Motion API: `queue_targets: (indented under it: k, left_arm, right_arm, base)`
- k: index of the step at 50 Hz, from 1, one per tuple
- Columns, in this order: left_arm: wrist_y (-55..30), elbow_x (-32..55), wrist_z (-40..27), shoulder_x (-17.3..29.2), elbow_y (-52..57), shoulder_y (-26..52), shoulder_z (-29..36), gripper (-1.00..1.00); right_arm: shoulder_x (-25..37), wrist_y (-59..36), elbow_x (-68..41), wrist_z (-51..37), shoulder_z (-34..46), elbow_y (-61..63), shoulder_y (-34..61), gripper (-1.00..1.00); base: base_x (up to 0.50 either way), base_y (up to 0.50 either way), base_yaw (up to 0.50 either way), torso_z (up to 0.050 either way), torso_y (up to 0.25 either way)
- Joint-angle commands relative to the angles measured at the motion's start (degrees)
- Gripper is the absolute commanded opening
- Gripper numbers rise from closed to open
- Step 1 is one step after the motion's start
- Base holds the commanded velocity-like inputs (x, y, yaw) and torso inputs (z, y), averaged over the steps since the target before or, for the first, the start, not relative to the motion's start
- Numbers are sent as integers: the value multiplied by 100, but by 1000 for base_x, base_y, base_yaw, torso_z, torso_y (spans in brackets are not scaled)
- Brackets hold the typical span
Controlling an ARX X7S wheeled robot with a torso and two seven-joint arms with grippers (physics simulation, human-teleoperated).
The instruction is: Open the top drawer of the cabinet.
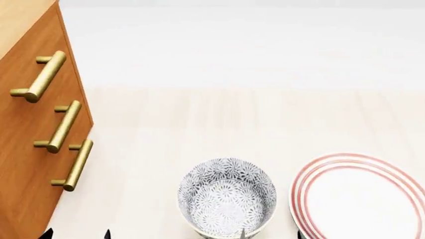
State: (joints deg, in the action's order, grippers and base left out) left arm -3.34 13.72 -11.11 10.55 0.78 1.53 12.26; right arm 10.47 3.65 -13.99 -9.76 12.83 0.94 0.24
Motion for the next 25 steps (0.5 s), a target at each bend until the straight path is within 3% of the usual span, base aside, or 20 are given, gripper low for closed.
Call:
queue_targets:
  k: [1,10,21,25]
  left_arm:
    - [89,-141,18,-81,30,-17,-58,100]
    - [-41,-140,-32,-55,142,-2,17,100]
    - [-1162,529,-50,-134,801,391,24,100]
    - [-1813,-76,-368,42,988,729,455,100]
  right_arm:
    - [-59,-47,91,41,-87,-37,18,100]
    - [-30,-46,67,19,-55,-33,11,100]
    - [-8,-22,21,13,-23,-109,26,100]
    - [2,-16,20,-2,-7,-103,26,100]
  base:
    - [0,0,0,0,0]
    - [0,0,0,0,0]
    - [0,0,0,0,0]
    - [0,0,0,0,0]
